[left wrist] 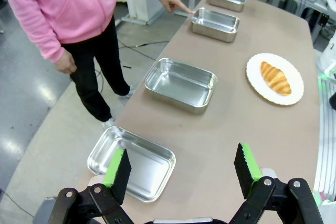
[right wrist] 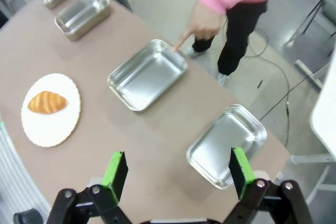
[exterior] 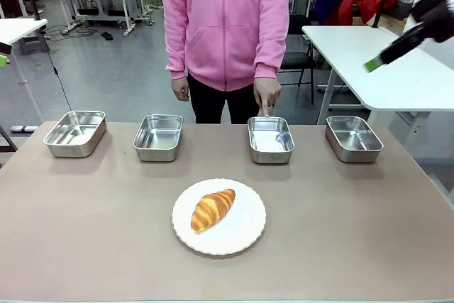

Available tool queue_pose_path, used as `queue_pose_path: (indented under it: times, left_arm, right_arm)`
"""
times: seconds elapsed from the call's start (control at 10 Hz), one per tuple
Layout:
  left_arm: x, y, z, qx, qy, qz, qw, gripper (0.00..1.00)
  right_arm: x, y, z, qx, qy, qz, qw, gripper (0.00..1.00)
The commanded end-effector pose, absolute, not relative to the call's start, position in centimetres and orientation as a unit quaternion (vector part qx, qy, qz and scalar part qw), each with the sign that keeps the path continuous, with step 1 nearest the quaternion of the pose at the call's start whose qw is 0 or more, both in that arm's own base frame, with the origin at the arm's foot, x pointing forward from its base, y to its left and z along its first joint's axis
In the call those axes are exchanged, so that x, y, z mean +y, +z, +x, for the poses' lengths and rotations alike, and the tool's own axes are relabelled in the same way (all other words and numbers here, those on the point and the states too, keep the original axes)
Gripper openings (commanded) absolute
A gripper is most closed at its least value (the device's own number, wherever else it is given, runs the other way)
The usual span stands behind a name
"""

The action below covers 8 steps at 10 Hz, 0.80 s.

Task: Place the bread in the container.
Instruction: Place the Butter Roll into the Airtight Container indicated by the human.

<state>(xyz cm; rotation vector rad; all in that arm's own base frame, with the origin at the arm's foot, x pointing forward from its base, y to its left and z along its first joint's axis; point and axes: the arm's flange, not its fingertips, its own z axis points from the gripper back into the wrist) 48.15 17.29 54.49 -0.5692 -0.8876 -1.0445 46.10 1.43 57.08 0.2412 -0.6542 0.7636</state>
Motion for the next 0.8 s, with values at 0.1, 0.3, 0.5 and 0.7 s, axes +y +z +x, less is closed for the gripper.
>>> queue_pose_path:
  times: [0.1,0.3,0.5,0.7]
  left_arm:
    - [17.3,54.8,48.1,-0.404,-0.478,-0.257,0.737,1.0]
    - [17.3,54.8,48.1,-0.404,-0.478,-0.257,0.737,1.0]
    - [17.3,54.8,48.1,-0.404,-0.478,-0.257,0.737,1.0]
    - [17.3,54.8,48.1,-0.404,-0.478,-0.257,0.737,1.0]
  right_arm:
    - [11.0,53.7,43.6,-0.232,0.346,0.054,0.907,1.0]
    - [17.3,50.7,41.2,-0.202,0.333,0.05,0.92,1.0]
    - [18.6,48.9,39.8,-0.173,0.314,0.083,0.93,1.0]
    - [18.5,49.4,40.6,-0.192,0.347,0.055,0.916,1.0]
